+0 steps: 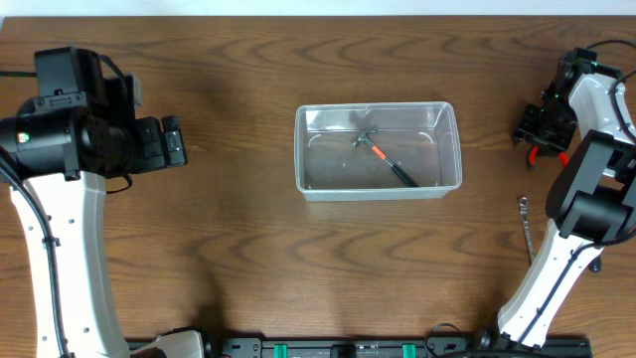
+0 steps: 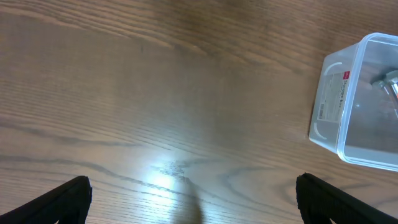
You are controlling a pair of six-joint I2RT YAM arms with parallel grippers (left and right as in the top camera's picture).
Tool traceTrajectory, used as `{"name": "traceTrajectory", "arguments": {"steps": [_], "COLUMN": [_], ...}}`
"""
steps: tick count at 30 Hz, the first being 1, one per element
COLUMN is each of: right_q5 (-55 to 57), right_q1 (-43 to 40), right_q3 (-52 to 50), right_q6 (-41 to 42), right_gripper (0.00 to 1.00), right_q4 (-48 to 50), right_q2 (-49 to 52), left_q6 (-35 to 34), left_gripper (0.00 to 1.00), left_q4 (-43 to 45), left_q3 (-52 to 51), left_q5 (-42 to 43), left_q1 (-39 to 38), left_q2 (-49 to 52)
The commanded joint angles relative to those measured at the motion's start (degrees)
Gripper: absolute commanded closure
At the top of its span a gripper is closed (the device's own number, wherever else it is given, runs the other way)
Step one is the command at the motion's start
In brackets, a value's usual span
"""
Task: Pack container
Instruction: 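Lower the right gripper and close it on the pliers handle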
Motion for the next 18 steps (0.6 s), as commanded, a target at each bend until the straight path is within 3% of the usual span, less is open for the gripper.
{"name": "traceTrajectory", "arguments": {"steps": [1, 18], "right_q5": [1.8, 3.0], "right_q1": [-0.3, -1.0], "right_q3": [-1.1, -1.1], "right_q6": [3.7, 4.6], "right_gripper": [0.5, 0.52], "right_q4": [0.1, 0.0], "right_q2": [0.4, 0.4], "left_q6": [0.0, 0.0], "left_gripper": [0.02, 0.02], "left_q4": [-0.2, 0.0], "left_q3": [1.0, 1.0], "left_q5": [-0.5, -0.5], "left_q1": [0.3, 0.3], "left_q2": [0.2, 0.2]}}
